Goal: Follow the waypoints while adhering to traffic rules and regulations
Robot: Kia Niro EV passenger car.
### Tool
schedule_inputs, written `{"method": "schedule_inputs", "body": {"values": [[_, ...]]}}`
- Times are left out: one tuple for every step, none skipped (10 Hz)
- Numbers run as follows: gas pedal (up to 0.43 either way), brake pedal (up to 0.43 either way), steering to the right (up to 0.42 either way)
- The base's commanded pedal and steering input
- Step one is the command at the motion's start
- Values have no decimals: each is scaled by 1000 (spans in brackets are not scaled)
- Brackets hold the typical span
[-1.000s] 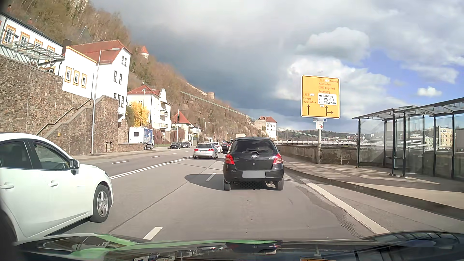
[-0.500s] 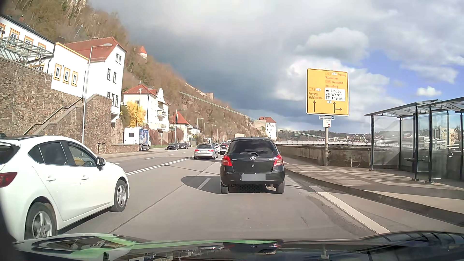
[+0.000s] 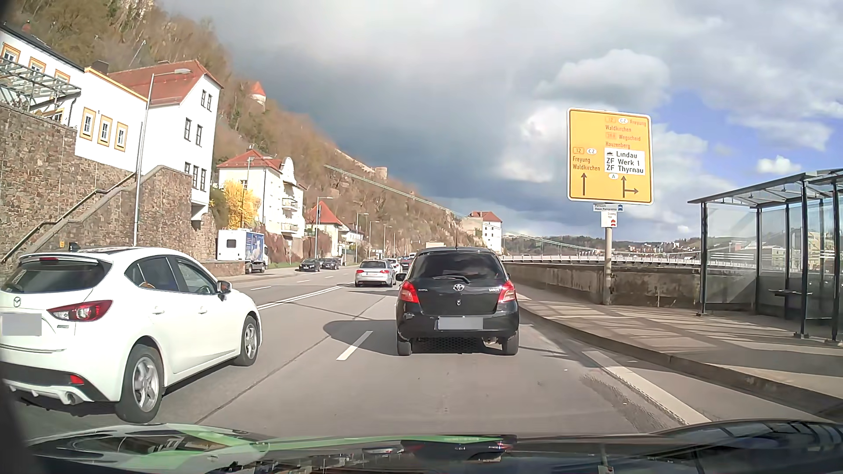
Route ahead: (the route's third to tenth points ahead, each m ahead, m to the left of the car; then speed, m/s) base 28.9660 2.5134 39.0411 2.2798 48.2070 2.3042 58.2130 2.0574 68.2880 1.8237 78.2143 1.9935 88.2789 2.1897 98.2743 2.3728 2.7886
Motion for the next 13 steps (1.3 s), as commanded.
{"method": "schedule_inputs", "body": {"values": [[0, 159, -1], [0, 165, -2], [0, 152, -3], [0, 146, -3], [0, 134, -3], [0, 134, -5], [0, 116, -10], [0, 110, -12], [0, 110, -13], [0, 104, -13], [0, 85, -14], [0, 30, -15], [0, 6, -16]]}}
